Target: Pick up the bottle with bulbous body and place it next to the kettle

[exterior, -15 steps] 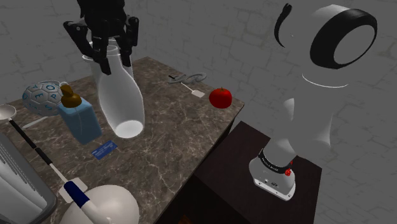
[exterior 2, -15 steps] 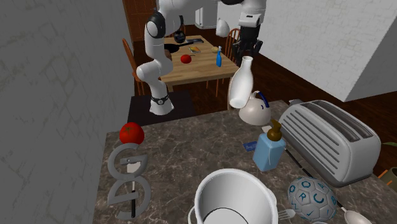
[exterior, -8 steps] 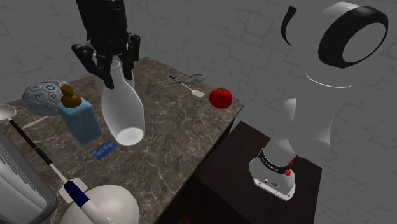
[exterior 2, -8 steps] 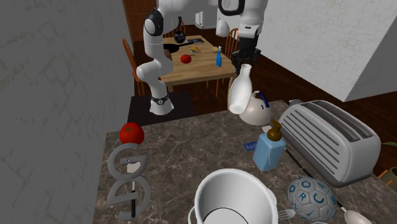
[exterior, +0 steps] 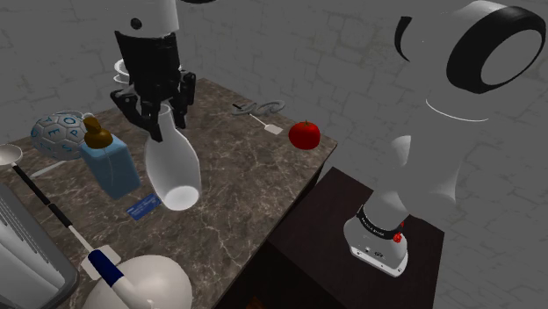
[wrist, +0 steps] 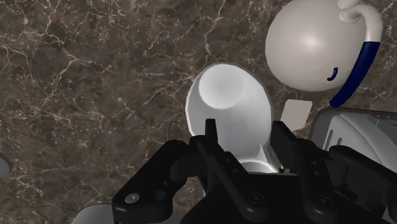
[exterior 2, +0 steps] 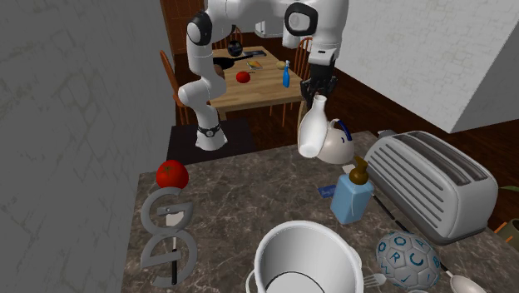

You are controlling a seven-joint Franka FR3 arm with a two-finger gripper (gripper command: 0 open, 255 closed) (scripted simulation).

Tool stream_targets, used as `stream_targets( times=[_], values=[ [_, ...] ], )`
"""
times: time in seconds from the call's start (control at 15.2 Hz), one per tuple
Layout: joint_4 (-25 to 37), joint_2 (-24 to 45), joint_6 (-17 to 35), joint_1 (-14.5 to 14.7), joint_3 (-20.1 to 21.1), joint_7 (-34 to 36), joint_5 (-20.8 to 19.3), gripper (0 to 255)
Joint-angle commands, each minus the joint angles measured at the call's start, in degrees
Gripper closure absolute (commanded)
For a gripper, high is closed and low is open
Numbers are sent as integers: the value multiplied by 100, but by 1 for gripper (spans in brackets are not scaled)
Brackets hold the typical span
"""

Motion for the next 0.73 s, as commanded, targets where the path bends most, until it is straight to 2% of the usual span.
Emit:
stream_targets(
  times=[0.0, 0.66],
  values=[
    [-223, -50, 181, -7, -2, -6, 14, 255],
    [-1075, -114, 971, -26, -12, -32, 32, 255]
  ],
)
